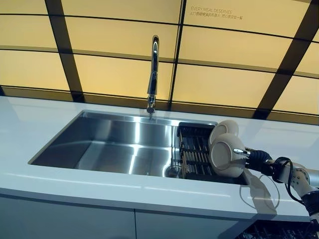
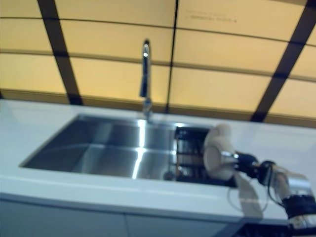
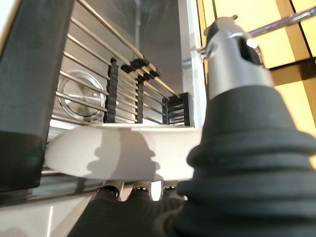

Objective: Take plates into dishwasher

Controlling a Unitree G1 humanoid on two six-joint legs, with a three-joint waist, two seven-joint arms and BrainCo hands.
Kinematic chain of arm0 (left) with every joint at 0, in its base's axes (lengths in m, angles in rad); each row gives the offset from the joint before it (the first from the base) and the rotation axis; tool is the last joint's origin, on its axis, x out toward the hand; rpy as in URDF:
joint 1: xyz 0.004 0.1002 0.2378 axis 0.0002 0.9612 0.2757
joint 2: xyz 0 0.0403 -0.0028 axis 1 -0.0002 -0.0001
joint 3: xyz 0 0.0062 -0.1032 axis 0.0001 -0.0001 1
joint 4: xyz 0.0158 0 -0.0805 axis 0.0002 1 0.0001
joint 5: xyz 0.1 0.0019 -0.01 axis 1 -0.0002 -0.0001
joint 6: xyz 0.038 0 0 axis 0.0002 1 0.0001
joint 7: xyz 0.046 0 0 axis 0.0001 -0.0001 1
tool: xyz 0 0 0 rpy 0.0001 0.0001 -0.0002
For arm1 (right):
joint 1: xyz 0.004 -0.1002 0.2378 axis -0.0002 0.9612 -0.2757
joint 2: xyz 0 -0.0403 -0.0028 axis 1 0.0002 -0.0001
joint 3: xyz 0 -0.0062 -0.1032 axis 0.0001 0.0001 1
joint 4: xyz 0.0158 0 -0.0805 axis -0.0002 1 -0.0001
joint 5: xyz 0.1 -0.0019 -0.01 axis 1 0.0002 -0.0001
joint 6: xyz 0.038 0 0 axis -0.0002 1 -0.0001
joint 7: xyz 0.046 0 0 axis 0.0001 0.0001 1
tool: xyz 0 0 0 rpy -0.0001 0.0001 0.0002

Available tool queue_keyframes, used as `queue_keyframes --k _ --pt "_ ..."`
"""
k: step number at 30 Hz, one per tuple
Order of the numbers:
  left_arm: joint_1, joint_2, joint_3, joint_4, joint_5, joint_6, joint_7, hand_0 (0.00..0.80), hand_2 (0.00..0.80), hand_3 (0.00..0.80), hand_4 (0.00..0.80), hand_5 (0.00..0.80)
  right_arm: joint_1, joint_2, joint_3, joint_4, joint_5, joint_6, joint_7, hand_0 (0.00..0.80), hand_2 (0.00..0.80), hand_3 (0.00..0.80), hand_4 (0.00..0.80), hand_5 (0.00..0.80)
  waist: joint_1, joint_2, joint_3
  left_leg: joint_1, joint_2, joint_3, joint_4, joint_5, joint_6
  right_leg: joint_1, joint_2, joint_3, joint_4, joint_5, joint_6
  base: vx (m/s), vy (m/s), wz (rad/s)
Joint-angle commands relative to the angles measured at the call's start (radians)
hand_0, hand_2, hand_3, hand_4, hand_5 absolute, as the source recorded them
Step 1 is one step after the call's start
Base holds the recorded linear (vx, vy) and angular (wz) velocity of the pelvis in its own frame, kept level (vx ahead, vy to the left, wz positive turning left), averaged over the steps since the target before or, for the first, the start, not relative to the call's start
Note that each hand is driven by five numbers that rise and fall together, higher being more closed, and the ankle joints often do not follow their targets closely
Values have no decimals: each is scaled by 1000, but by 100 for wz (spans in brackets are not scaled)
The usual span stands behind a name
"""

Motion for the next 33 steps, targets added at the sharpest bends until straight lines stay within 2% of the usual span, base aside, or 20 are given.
queue_keyframes --k 1,2,3,26,33 --pt "-72 27 -58 28 5 -30 0 0 0 0 0 0 -137 13 26 50 24 -29 -32 0 0 0 0 0 30 -37 5 -31 -9 -5 -2 26 8 60 -57 -13 4 -14 58 0 0 0" --pt "-73 27 -58 26 3 -29 0 0 0 0 0 0 -139 14 27 51 21 -34 -50 254 254 254 254 254 30 -37 6 -32 -9 -5 -2 26 8 59 -57 -12 4 -14 58 0 0 0" --pt "-73 27 -57 23 3 -28 -2 0 0 0 0 0 -144 14 25 57 10 -40 -55 800 800 800 800 800 32 -37 6 -32 -9 -5 -2 26 8 60 -57 -12 4 -14 58 0 0 0" --pt "-79 28 -66 19 -11 -25 -3 0 0 0 0 0 -154 7 23 45 8 -66 -88 800 800 800 800 800 28 -32 10 -28 -11 -11 -2 23 8 62 -56 -10 5 -17 57 -4 -1 2" --pt "-75 29 -64 17 -7 -25 2 0 0 0 0 0 -152 2 24 24 -20 -81 -59 800 800 800 800 800 28 -33 12 -28 -11 -14 -2 22 9 63 -56 -10 5 -18 56 0 0 0"
